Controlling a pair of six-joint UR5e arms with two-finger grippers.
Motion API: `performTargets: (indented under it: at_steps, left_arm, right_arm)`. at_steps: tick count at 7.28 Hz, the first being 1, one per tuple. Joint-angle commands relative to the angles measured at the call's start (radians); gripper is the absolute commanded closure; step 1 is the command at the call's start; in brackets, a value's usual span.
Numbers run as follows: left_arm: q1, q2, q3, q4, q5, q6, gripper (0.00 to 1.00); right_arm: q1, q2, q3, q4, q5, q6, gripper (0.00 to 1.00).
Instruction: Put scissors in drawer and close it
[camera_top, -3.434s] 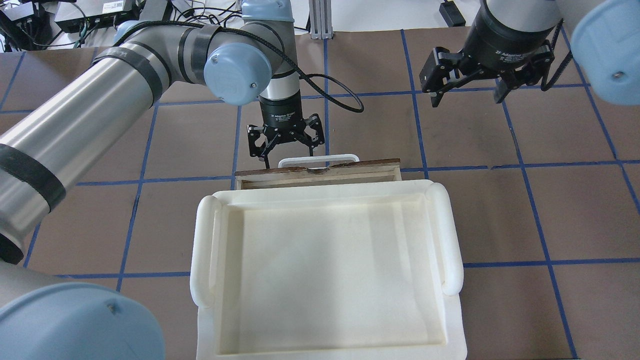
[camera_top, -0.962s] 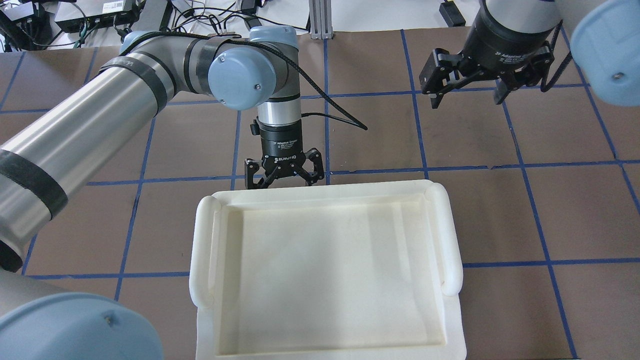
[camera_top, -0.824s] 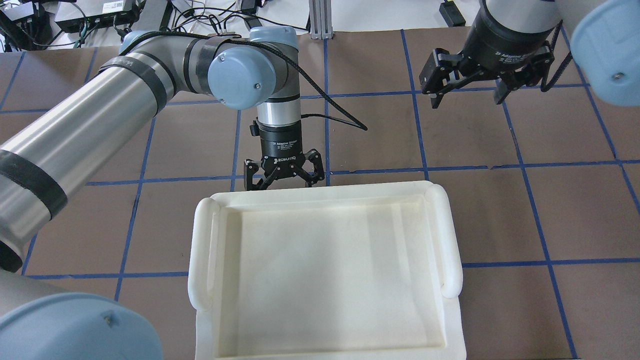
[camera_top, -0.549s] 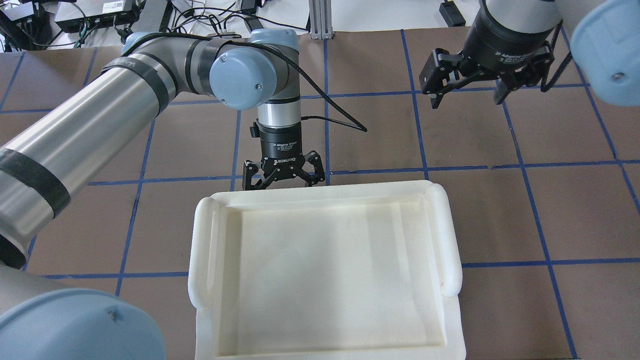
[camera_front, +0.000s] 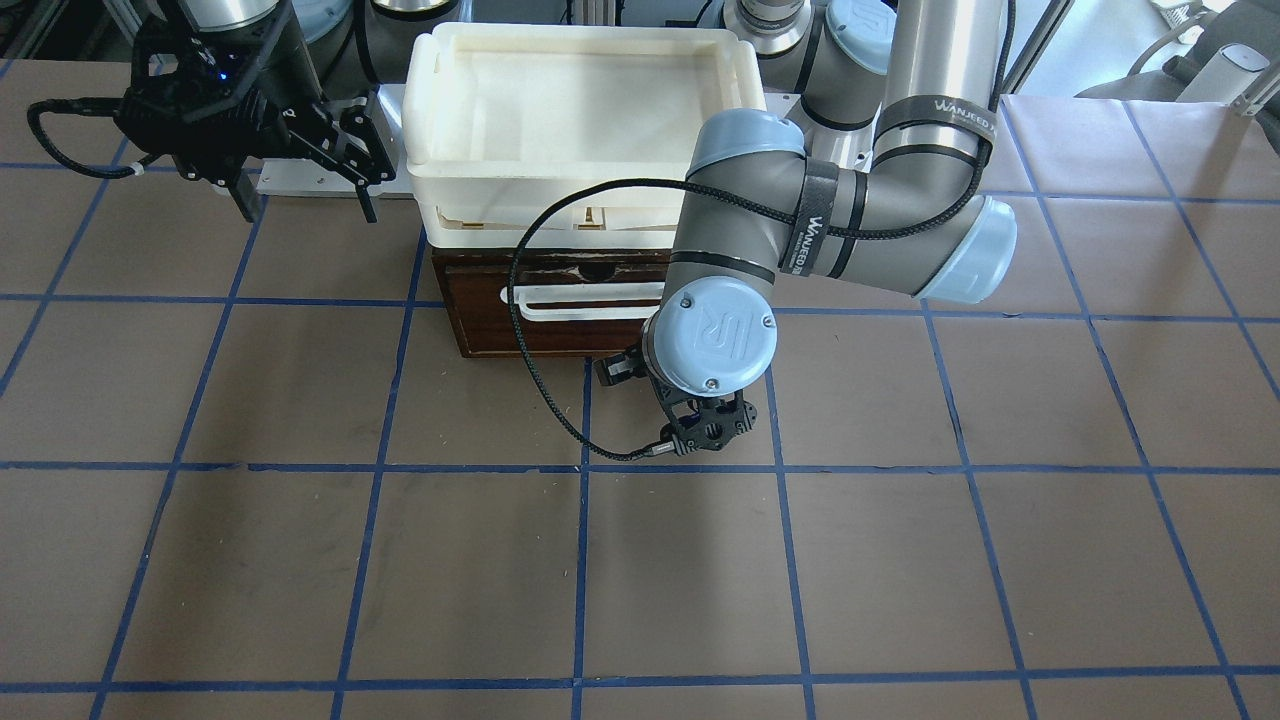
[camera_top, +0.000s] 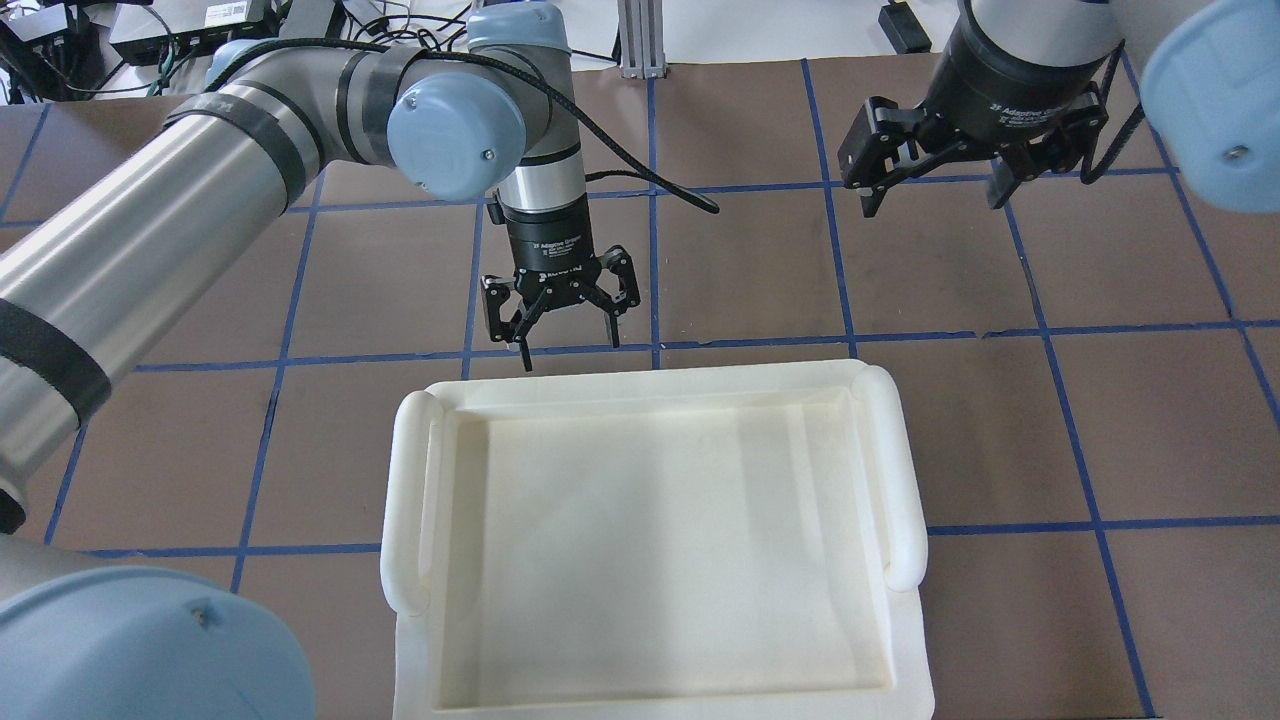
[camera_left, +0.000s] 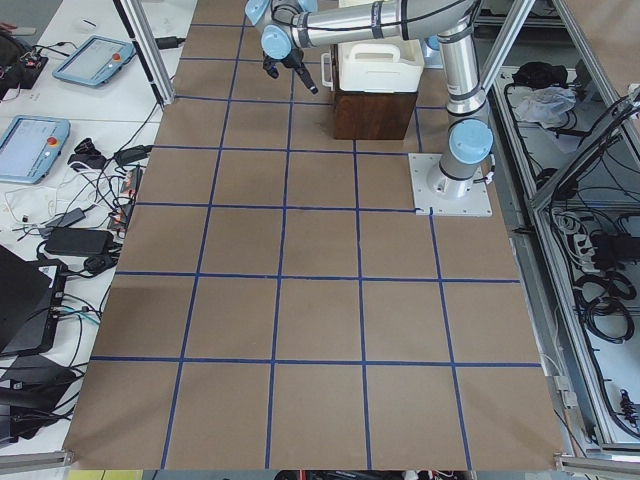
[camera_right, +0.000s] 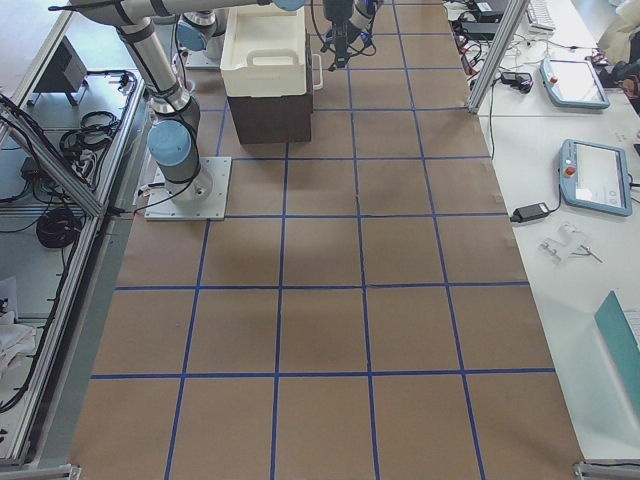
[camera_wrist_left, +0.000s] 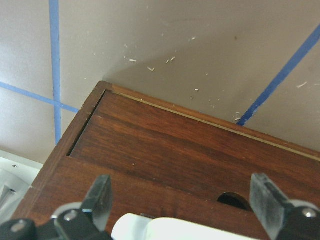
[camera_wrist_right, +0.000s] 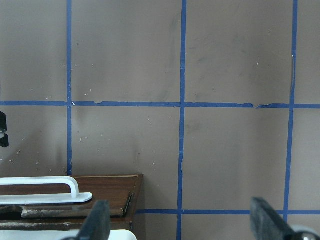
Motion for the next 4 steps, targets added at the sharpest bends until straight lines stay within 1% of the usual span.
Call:
performTargets:
  at_steps: [1, 2, 4]
  left_arm:
    - [0.053, 0.012, 0.091, 0.038, 0.001, 0.111, 0.00]
    - [0.086, 0.044, 0.104, 0.047, 0.012, 0.181, 0.00]
    - [0.178, 0.082, 0.104, 0.082, 0.004, 0.292, 0.00]
  right_arm:
    - [0.000, 0.000, 0.000, 0.000, 0.001, 0.001, 0.00]
    - [0.001, 0.000, 0.000, 0.000, 0.001, 0.001, 0.00]
    - [0.000, 0.000, 0.000, 0.000, -0.001, -0.001, 0.00]
